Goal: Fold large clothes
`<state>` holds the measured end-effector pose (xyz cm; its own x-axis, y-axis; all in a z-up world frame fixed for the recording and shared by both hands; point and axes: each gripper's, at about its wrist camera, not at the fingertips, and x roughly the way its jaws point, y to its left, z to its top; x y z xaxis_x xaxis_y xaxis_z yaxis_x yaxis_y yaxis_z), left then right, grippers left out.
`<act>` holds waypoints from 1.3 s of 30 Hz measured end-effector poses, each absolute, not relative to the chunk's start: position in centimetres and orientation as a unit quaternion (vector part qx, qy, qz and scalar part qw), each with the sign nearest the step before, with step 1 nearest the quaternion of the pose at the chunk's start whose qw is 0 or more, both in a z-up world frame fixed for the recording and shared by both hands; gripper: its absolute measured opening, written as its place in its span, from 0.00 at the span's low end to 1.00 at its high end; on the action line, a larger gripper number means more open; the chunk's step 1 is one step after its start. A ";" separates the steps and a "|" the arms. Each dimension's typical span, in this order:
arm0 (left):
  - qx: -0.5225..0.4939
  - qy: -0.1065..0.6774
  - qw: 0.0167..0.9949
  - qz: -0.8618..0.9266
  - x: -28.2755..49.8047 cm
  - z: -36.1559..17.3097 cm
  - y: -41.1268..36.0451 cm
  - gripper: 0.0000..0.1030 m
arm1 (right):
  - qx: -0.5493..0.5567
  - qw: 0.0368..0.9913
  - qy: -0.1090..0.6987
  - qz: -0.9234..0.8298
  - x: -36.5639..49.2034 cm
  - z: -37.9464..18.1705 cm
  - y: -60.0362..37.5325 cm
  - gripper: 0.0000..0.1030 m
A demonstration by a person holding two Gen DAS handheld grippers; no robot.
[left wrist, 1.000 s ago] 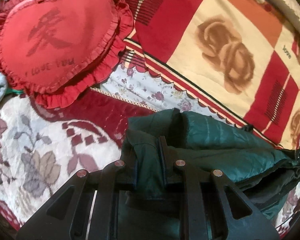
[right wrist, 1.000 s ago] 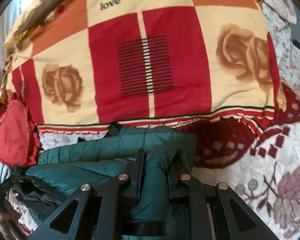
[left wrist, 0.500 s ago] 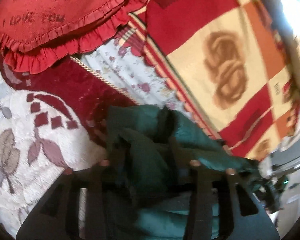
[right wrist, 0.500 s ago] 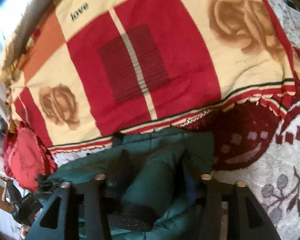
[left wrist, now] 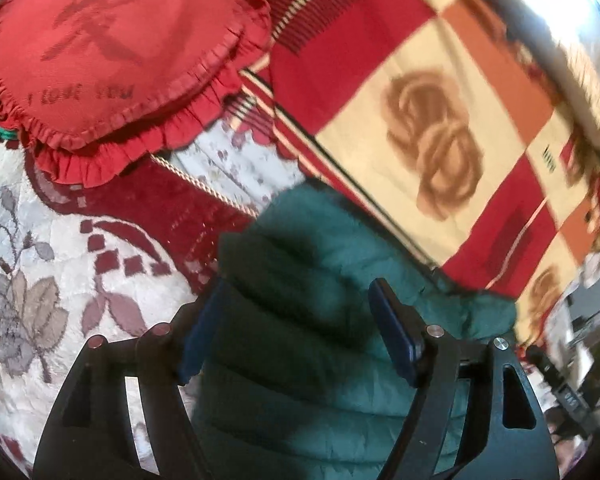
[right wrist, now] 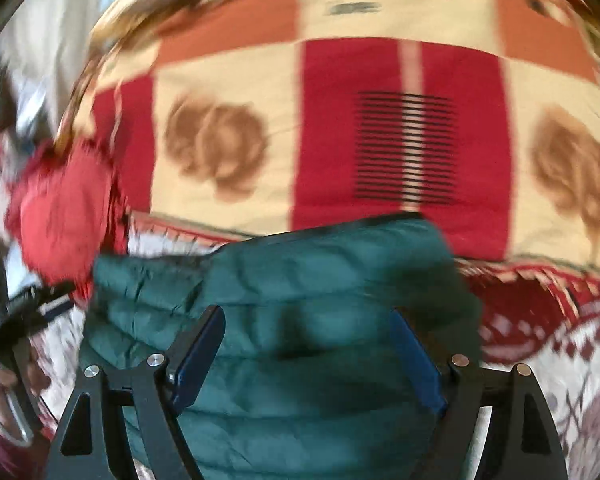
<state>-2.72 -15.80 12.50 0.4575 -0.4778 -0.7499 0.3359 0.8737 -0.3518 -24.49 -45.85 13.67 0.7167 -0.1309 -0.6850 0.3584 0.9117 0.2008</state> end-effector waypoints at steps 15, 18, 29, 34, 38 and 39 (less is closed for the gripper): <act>0.026 0.468 0.867 -0.169 -0.1 5.4 -19.8 0.82 | 0.137 0.869 0.439 -0.181 -15.0 3.7 -47.4 0.81; 0.053 0.449 0.877 -0.164 -0.8 5.3 -20.4 0.82 | 0.139 0.867 0.441 -0.184 -15.4 3.6 -47.6 0.81; 0.067 0.434 0.884 -0.160 -3.1 8.3 -19.3 0.82 | 0.157 0.894 0.378 -0.182 -23.1 10.2 -45.7 0.81; 0.074 0.417 0.887 -0.183 -5.4 9.7 -19.5 0.82 | 0.143 0.894 0.362 -0.221 -25.7 10.5 -47.2 0.81; 0.091 0.424 0.881 -0.191 -6.3 8.5 -20.6 0.82 | 0.164 0.880 0.377 -0.238 -26.1 9.3 -48.8 0.81; 0.097 0.425 0.880 -0.187 -6.4 8.0 -20.9 0.82 | 0.164 0.876 0.382 -0.245 -26.0 8.9 -49.3 0.81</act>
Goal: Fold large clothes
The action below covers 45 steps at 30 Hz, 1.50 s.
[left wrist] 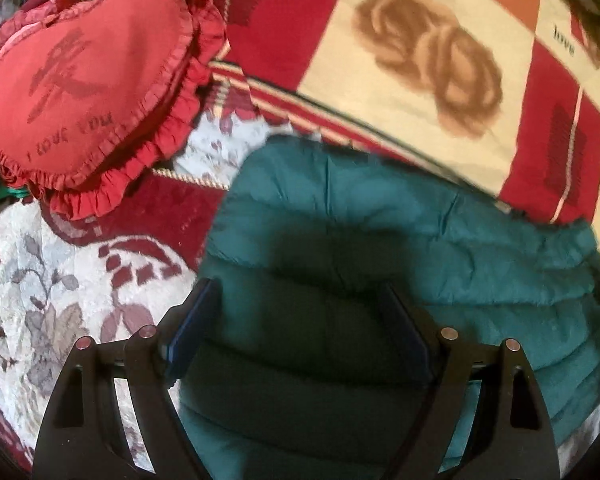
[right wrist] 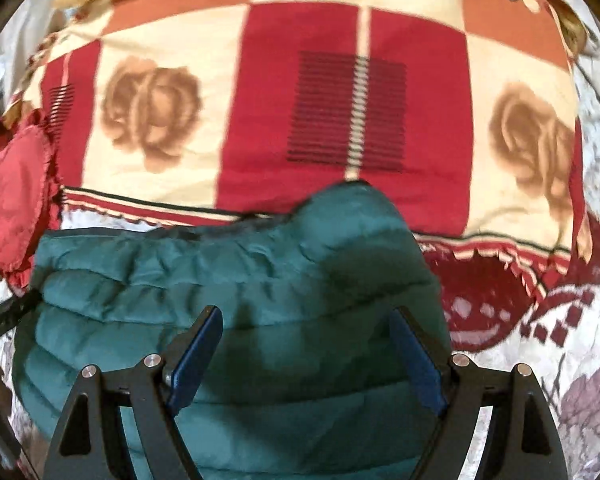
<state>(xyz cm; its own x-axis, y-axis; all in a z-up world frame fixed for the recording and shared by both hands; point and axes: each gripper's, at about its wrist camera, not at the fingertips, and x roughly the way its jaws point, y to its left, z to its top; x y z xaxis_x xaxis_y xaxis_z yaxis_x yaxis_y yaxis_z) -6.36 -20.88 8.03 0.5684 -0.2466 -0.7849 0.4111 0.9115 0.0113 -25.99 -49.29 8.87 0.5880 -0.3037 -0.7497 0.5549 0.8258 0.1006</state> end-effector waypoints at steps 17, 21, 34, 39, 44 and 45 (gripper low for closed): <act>0.128 0.418 0.880 -0.186 -5.5 5.9 -22.2 0.87 | 0.205 0.856 0.393 -0.266 -27.1 7.7 -51.1 0.93; 0.120 0.423 0.878 -0.187 -5.7 6.1 -21.8 0.87 | 0.221 0.867 0.367 -0.255 -30.3 9.7 -50.3 0.93; 0.103 0.425 0.879 -0.189 -6.7 6.7 -20.8 0.88 | 0.269 0.835 0.407 -0.255 -31.3 6.8 -50.9 0.98; 0.079 0.429 0.878 -0.195 -8.7 7.6 -18.9 0.88 | 0.288 0.851 0.358 -0.255 -34.3 9.4 -48.8 0.98; 0.044 0.441 0.873 -0.203 -10.9 7.9 -16.8 0.88 | 0.326 0.853 0.336 -0.233 -37.2 10.0 -46.7 0.98; 0.042 0.442 0.872 -0.205 -11.3 7.9 -16.5 0.88 | 0.332 0.851 0.336 -0.229 -37.4 9.9 -46.5 0.98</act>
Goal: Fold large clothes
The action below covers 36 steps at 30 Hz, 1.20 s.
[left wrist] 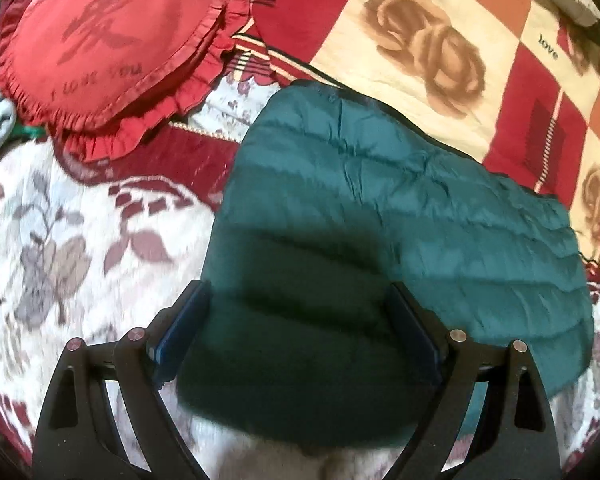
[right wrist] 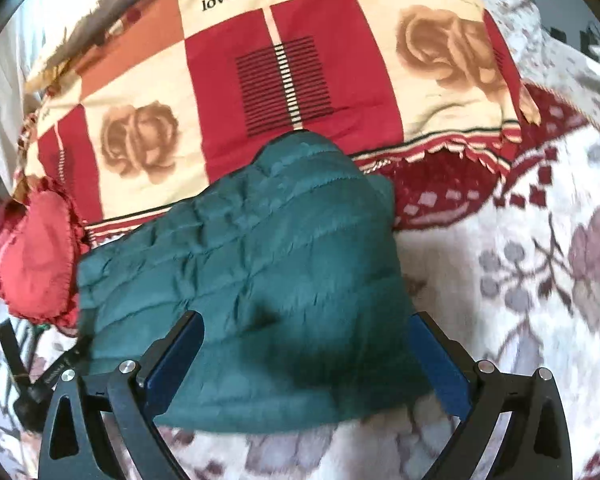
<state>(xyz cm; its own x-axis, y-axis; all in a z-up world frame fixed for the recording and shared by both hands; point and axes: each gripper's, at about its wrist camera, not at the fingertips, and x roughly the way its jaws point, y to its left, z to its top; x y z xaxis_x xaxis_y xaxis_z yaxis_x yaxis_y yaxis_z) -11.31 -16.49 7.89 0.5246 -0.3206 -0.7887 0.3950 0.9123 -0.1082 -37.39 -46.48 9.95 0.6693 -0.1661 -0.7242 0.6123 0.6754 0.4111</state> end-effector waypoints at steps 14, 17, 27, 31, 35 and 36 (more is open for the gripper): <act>-0.001 0.486 0.846 -0.219 -15.9 7.7 -13.3 0.88 | 0.398 0.831 0.339 -0.190 -40.6 6.7 -44.0 0.98; -0.026 0.503 0.835 -0.222 -16.4 7.2 -12.5 0.88 | 0.401 0.829 0.346 -0.181 -40.6 6.1 -43.6 0.98; -0.158 0.538 0.800 -0.212 -15.2 5.2 -10.3 0.88 | 0.466 0.810 0.315 -0.164 -39.6 3.6 -44.5 1.00; -0.177 0.525 0.804 -0.214 -14.5 5.1 -10.9 0.88 | 0.473 0.812 0.297 -0.169 -38.5 3.1 -45.1 1.00; -0.193 0.523 0.804 -0.206 -13.3 4.6 -11.3 0.90 | 0.485 0.811 0.281 -0.169 -37.4 2.7 -45.7 1.00; -0.196 0.523 0.805 -0.203 -13.0 4.4 -11.4 0.91 | 0.486 0.810 0.280 -0.170 -37.1 2.7 -45.8 1.00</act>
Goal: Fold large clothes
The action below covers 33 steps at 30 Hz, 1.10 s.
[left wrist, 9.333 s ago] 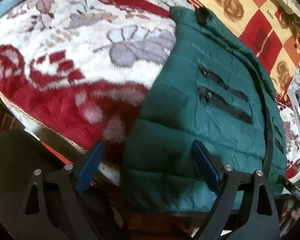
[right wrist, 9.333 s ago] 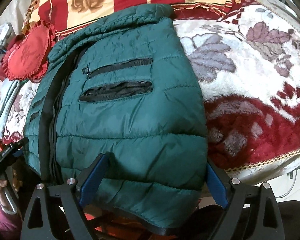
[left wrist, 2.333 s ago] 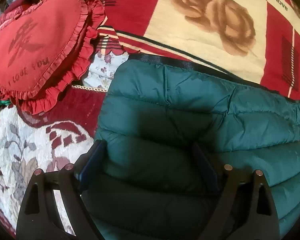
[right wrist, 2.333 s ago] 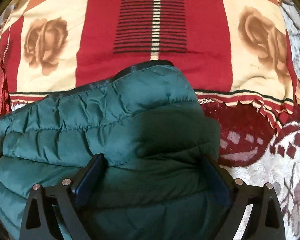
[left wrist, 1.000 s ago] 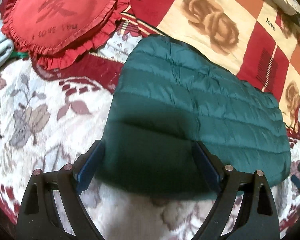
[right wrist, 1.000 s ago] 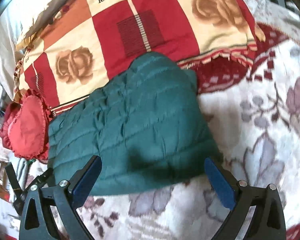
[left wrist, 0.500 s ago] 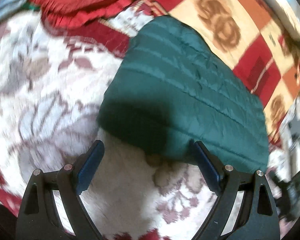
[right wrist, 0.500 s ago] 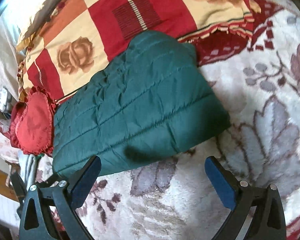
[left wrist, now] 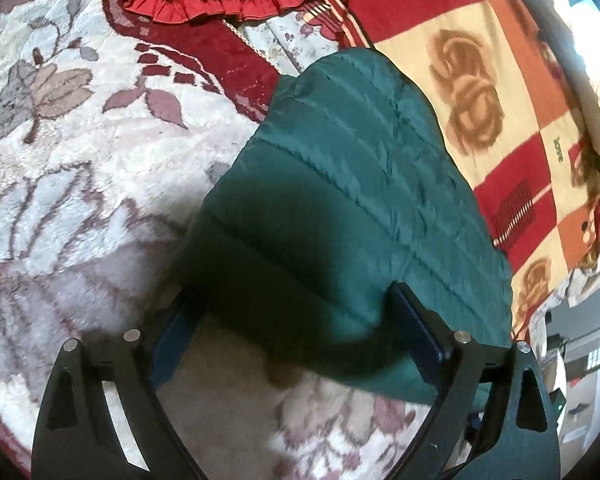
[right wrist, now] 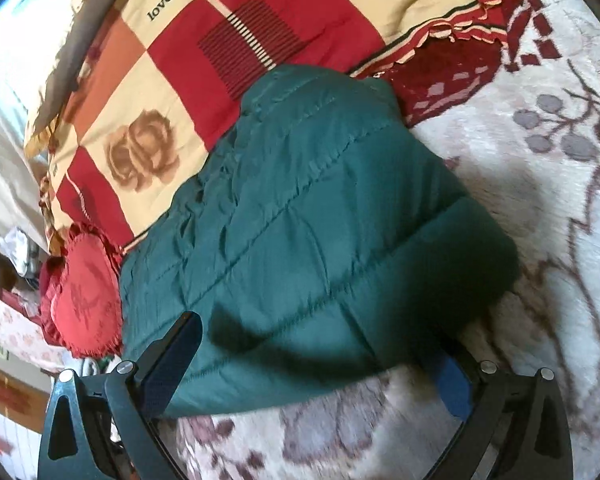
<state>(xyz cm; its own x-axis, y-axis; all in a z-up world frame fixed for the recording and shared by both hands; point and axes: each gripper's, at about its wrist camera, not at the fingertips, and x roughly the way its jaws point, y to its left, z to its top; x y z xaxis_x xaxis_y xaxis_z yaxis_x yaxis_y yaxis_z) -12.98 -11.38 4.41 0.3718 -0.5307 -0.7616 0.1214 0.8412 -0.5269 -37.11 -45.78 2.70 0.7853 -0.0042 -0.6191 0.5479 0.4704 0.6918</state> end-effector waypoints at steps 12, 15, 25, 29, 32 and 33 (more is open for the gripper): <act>-0.215 0.523 0.807 -0.172 -11.0 3.5 -12.2 0.98 | 0.459 0.820 0.286 -0.187 -34.5 3.0 -45.7 0.94; -0.216 0.519 0.806 -0.186 -10.9 3.7 -12.0 0.81 | 0.453 0.827 0.280 -0.181 -34.7 3.6 -45.3 0.61; -0.181 0.503 0.812 -0.234 -13.3 7.3 -10.0 0.47 | 0.400 0.860 0.269 -0.170 -37.8 8.3 -42.3 0.28; -0.156 0.507 0.808 -0.259 -16.4 8.8 -8.6 0.47 | 0.411 0.855 0.267 -0.168 -41.8 8.9 -40.8 0.28; -0.130 0.508 0.807 -0.270 -19.1 8.9 -7.1 0.47 | 0.413 0.851 0.277 -0.169 -45.0 8.7 -39.2 0.28; -0.124 0.511 0.807 -0.270 -19.8 8.7 -6.7 0.47 | 0.414 0.849 0.280 -0.169 -45.9 8.4 -38.6 0.28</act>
